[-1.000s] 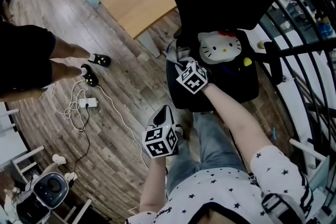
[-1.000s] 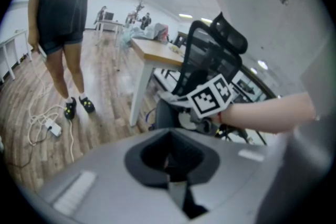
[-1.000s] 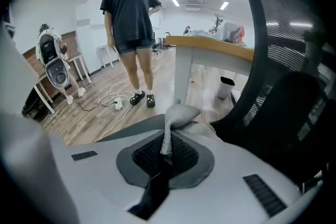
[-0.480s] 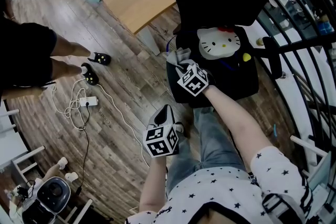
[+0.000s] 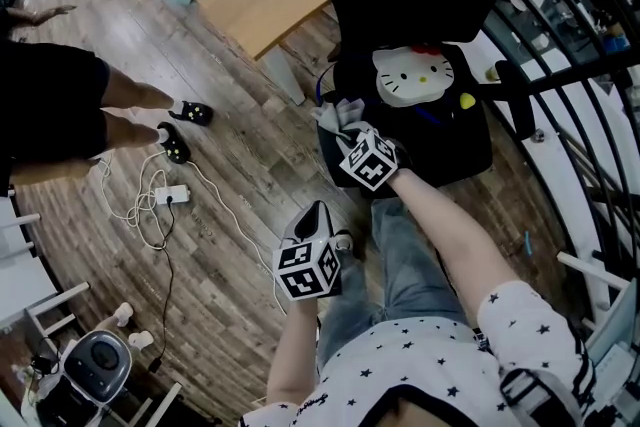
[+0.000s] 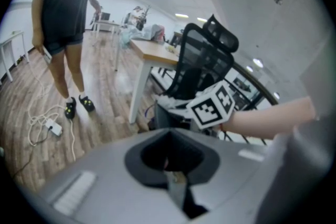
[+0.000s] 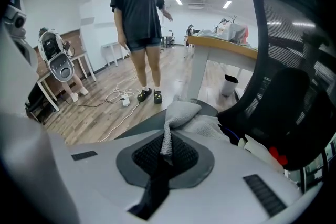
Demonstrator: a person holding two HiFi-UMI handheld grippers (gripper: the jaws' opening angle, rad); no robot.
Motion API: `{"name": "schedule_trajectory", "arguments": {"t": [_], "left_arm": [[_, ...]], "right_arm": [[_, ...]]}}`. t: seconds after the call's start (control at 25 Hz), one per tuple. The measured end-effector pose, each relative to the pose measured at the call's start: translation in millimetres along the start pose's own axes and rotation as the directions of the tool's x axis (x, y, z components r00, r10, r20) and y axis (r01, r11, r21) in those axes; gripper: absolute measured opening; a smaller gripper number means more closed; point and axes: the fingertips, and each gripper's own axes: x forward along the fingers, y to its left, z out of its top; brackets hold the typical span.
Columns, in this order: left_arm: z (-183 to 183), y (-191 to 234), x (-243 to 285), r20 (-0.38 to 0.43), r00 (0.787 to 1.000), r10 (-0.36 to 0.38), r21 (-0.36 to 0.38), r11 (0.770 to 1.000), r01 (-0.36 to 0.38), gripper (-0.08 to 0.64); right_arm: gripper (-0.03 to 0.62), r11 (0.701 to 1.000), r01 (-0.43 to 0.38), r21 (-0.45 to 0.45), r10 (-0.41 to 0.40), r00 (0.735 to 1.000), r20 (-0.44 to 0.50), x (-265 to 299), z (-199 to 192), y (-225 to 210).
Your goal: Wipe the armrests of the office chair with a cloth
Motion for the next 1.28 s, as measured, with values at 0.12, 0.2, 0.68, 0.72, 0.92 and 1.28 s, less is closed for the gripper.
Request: {"name": "schedule_trajectory", "arguments": {"t": [0.12,0.2,0.68,0.72,0.92,1.28], "left_arm": [[-4,-2,-4,-0.001,1.0,-0.006,0.006,1.0,0.006,0.006],[-6,-4,-7,-0.002,1.0,-0.01,0.01,1.0,0.01,0.006],[-11,-7,-21,0.003,0.999,-0.032,0.035,0.999,0.032,0.006],[-12,-8,-22,0.003,0.999,-0.034,0.038,0.999,0.034,0.006],[-19,-7,-27,-0.008,0.999,-0.039,0.051,0.998,0.039,0.006],[-28,-13,-38,-0.01,0.998,-0.065,0.06,0.996,0.066,0.006]], "right_arm": [[0.026,1.0,-0.004,-0.008,0.004,1.0,-0.006,-4,-5,8],[0.026,1.0,-0.005,-0.013,0.005,1.0,-0.011,-6,-8,14],[0.026,1.0,-0.019,-0.012,0.018,1.0,-0.025,-19,-25,44],[0.026,1.0,-0.02,-0.011,0.02,0.999,-0.026,-21,-26,47],[0.026,0.999,-0.031,-0.013,0.03,0.999,-0.03,-26,-33,61],[0.026,1.0,-0.031,-0.005,0.031,0.999,-0.035,-37,-44,84]]}}
